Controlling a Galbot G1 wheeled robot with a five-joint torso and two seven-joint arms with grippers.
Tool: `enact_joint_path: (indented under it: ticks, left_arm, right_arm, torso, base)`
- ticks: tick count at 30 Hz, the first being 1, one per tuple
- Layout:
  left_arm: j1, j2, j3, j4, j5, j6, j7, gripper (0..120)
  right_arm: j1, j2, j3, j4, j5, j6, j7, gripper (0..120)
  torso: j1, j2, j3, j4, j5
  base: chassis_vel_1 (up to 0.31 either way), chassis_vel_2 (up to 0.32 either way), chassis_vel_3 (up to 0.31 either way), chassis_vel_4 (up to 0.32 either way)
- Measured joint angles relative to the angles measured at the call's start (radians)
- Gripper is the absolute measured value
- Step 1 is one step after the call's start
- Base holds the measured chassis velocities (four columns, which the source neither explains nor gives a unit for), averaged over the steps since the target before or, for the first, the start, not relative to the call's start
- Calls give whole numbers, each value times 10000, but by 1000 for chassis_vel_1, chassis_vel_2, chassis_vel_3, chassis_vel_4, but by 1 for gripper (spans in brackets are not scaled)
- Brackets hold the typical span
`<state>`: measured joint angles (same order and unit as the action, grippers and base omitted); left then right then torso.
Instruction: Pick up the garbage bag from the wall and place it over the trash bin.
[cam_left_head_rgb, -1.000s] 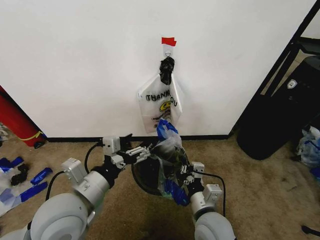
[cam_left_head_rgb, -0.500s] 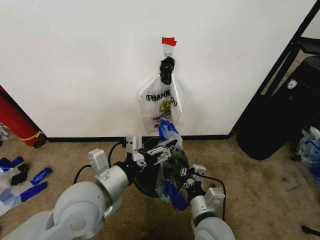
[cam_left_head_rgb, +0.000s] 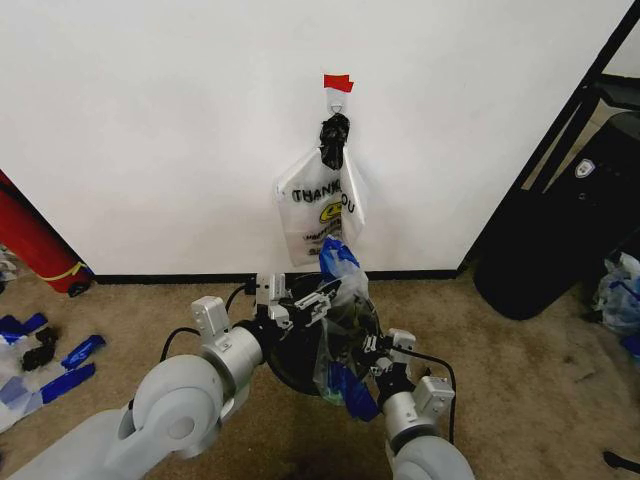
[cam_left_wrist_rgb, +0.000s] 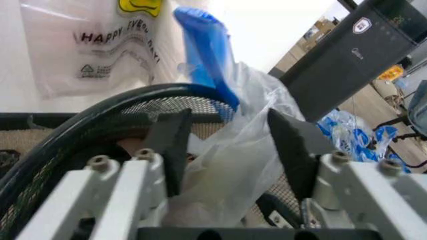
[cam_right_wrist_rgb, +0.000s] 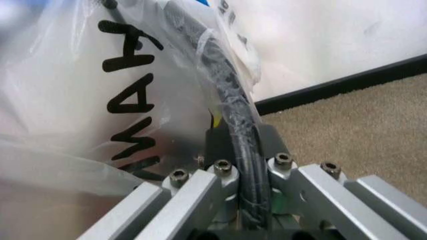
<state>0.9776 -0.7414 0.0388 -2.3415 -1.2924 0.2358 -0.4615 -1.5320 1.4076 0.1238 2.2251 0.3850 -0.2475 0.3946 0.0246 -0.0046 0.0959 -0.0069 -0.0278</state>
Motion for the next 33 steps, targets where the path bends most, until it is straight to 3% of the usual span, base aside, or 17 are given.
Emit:
enact_joint_path:
  ticks: [13,23,33]
  left_arm:
    - [100,-82,42,8,18,-109,-1,0]
    - [105,-105,-105,-74,25,-152,-3,0]
    - [58,265,-854,56,-79,-226,-158,0]
  right_arm:
    - [14,-65,3,-14,31,-15,-4,0]
    - [-8,-40,-4,-67,124,-22,1,0]
    - [-26,-105,23,-24,460,-13,-17,0]
  torso:
    - [0,0,0,0,0]
    - [0,0,0,-1,0]
    - [0,0,0,0,-1]
  base:
    - [0,0,0,0]
    - [0,0,0,0]
    - [0,0,0,0]
